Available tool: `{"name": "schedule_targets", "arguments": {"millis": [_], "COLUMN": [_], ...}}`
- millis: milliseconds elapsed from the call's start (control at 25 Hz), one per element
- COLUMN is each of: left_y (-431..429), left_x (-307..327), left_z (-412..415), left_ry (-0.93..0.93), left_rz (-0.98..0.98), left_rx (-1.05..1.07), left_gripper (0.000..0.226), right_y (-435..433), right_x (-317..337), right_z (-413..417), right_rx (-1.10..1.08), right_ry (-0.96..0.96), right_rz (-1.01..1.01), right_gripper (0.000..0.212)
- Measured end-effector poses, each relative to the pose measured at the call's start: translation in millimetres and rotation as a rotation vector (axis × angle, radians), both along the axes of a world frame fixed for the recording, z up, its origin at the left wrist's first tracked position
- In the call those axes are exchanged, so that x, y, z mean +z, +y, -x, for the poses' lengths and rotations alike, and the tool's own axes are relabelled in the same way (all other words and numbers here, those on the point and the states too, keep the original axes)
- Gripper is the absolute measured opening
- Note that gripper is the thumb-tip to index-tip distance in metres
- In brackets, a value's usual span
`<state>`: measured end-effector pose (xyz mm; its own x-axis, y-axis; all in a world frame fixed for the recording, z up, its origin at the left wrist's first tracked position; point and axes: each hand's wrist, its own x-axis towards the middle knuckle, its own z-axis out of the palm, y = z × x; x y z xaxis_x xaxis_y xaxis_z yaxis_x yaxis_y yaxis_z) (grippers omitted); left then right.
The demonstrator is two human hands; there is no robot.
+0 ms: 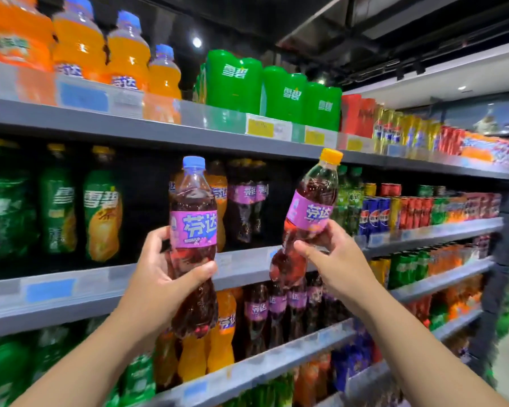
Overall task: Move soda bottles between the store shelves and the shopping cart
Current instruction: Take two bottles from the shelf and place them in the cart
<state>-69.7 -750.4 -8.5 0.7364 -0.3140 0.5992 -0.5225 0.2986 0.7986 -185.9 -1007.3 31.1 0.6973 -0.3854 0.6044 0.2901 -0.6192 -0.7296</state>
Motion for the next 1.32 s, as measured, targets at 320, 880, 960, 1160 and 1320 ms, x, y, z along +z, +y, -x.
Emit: {"name": "schedule_targets", "arguments": {"millis": [320, 880, 960, 1160, 1320], "left_y": [-41, -102, -111, -120, -121], "left_x": [20, 21, 20, 15, 17], "left_z": [-43, -32, -33, -30, -23], "left_ry": [-0.079, -0.102, -0.097, -0.083, -0.066], "left_rz": [-0.008, -0.07, -0.05, -0.036, -0.092], "left_rx": [0.095, 0.3, 0.332, 0.405, 0.425], "left_gripper": [0.077, 0.073, 0.073, 0.069, 0.067], "right_y": [-73, -134, -132, -137, -133], "right_x": [19, 21, 28, 31, 40], "right_z": [-103, -215, -231, -246, -222], "right_rx": [0.047, 0.217, 0.203, 0.136, 0.039], "right_ry": [-0.071, 0.309, 0.373, 0.404, 0.49], "right_rz": [-0.056, 0.072, 0.179, 0.293, 0.402], "right_gripper": [0.043, 0.044, 0.039, 0.02, 0.045]}}
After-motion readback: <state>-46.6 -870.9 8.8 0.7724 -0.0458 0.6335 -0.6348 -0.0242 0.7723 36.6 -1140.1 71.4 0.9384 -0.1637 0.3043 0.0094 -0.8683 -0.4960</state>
